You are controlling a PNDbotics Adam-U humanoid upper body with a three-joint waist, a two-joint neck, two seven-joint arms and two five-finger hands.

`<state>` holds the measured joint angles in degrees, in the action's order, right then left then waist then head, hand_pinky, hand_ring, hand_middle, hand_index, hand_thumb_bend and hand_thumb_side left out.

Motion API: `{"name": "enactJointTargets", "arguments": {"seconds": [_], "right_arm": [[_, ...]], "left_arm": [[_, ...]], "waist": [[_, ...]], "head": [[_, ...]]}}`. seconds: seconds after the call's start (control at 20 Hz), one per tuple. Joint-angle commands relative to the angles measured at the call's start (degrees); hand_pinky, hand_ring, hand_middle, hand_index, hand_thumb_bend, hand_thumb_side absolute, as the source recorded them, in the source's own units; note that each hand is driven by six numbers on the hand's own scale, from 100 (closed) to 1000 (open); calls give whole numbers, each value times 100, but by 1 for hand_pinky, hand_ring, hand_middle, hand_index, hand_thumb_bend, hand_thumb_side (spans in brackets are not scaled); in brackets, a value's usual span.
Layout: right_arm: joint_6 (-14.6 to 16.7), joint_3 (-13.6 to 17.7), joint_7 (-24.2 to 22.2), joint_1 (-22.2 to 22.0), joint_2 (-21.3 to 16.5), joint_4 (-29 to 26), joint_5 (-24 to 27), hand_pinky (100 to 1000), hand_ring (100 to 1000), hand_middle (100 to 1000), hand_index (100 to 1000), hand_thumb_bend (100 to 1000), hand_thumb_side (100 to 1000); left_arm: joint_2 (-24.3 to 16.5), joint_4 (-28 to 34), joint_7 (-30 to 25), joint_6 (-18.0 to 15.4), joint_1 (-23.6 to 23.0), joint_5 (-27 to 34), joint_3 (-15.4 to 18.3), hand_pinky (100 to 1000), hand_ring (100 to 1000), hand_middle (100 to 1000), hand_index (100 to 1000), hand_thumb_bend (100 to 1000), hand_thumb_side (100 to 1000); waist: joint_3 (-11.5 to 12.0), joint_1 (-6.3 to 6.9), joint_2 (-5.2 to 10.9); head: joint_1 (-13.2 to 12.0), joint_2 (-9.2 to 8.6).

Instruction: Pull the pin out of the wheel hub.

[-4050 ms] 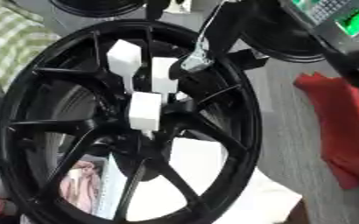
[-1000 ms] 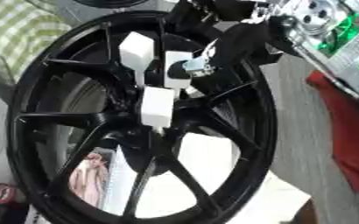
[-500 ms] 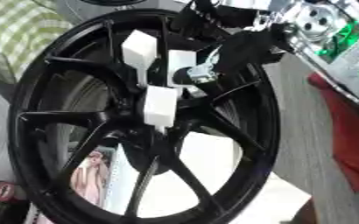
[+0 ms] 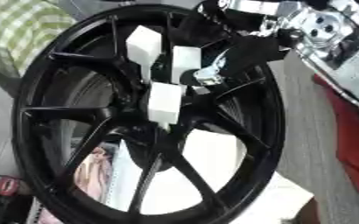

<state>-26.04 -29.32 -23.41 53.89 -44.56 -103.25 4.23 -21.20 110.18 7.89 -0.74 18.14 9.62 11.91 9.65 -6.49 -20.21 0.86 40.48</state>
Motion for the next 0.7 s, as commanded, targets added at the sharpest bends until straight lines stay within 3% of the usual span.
{"name": "enactJointTargets", "arguments": {"seconds": [0.05, 0.7], "right_arm": [[20, 79, 42, 71, -50, 30, -25, 874, 853, 717, 805, 532, 220], [277, 62, -83, 151, 62, 560, -181, 876, 856, 717, 805, 519, 208]], "left_arm": [[-83, 107, -25, -1, 57, 13, 49, 734, 684, 680, 804, 100, 883], [-67, 120, -57, 12, 107, 24, 47, 736, 686, 683, 806, 100, 885]], "waist": [[11, 32, 82], [30, 8, 64]], "head": [[-31, 70], [90, 20]]}}
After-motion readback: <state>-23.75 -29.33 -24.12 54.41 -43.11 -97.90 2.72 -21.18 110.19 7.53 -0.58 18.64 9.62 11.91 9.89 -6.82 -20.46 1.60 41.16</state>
